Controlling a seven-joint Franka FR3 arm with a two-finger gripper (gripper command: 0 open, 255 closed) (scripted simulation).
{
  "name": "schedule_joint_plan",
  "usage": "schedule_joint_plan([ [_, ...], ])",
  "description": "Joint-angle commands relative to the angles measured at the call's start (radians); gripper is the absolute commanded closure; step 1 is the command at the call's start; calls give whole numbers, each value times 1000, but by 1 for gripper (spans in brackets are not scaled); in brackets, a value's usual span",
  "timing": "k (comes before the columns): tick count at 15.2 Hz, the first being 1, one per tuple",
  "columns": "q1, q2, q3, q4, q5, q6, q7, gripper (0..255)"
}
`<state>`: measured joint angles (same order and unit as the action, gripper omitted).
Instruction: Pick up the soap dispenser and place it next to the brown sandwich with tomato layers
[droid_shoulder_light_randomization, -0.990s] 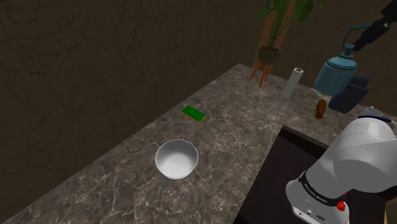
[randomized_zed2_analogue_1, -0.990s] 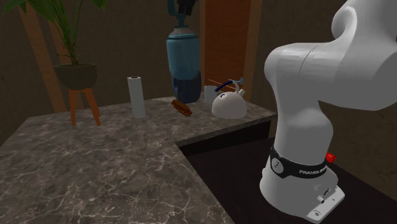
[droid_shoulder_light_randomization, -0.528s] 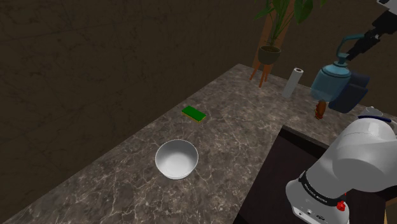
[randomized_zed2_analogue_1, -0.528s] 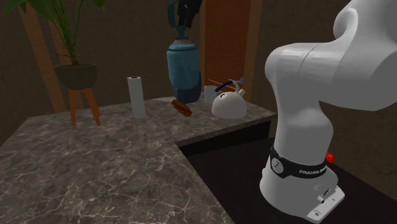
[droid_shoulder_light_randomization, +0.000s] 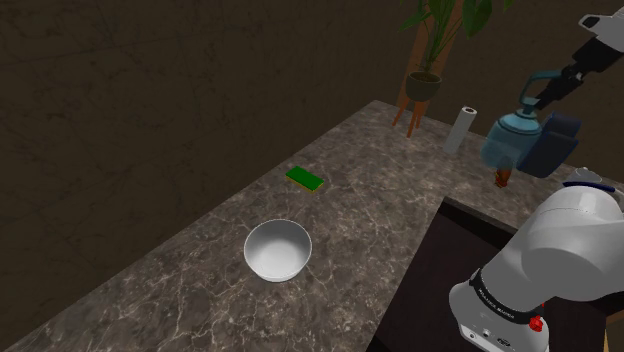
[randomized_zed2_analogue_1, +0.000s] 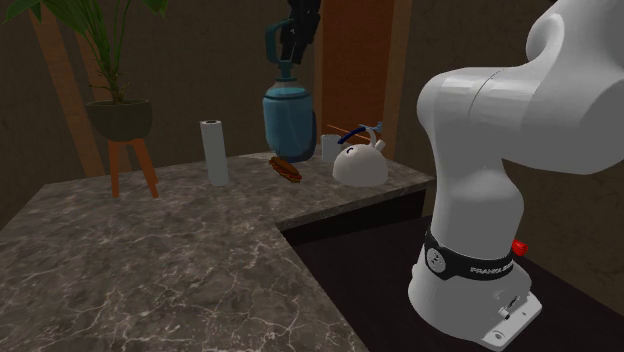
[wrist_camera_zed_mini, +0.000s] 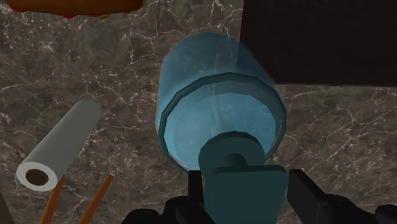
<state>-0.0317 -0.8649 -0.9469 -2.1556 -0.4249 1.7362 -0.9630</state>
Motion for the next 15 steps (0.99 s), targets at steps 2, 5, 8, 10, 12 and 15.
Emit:
schedule_joint_plan([
  [2, -6, -7, -16, -38, -14, 35, 0, 255],
  [5, -11, -13, -34, -74, -28, 69, -2, 255],
  [8, -15, -17, -54, -109, -43, 103, -3, 255],
  [10, -17, -18, -69, -131, -53, 126, -5, 255],
  [12, -18, -19, -84, -152, -64, 149, -6, 255],
  [15, -19, -19, -109, -183, -80, 185, -8, 255],
])
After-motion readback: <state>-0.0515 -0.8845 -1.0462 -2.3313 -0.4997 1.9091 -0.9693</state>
